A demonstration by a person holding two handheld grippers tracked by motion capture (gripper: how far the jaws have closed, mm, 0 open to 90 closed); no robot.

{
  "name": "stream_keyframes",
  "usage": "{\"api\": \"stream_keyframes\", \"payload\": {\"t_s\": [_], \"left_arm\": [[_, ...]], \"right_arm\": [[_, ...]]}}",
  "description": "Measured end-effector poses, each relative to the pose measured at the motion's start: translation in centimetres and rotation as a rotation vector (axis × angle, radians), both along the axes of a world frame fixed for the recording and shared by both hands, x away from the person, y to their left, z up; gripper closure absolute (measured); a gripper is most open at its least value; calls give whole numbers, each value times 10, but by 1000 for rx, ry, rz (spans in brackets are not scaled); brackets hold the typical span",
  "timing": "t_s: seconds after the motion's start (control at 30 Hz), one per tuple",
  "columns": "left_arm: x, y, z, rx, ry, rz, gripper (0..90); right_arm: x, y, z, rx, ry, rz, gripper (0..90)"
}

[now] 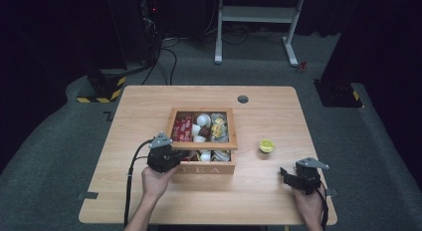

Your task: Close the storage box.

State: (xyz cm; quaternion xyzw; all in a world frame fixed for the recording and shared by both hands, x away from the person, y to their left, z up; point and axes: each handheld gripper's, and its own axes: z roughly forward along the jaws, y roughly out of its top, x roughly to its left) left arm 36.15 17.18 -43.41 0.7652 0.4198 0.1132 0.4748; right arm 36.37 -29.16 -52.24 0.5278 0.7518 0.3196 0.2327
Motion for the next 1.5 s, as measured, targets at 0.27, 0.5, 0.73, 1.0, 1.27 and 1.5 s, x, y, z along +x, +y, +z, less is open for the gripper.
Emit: {"api": "stream_keyframes", "payload": {"t_s": [0.27, 0.5, 0.73, 1.0, 1.27, 1.5], "left_arm": [[-2, -1, -7, -6, 23, 0, 900], [-3, 0, -12, -1, 34, -5, 900], [-4, 0, -18, -8, 53, -8, 900], [-5, 0, -24, -14, 71, -14, 900], [-6, 0, -29, -28, 89, -13, 900], [-9, 1, -30, -35, 92, -16, 900]], "right_arm": [[0, 0, 0, 0, 1, 1, 323], [0, 0, 0, 1, 1, 1, 323], [0, 0, 0, 1, 1, 1, 323], [0, 0, 0, 0, 1, 1, 323], [0, 0, 0, 0, 0, 1, 323], [0, 0, 0, 0, 0, 0, 323]]}}
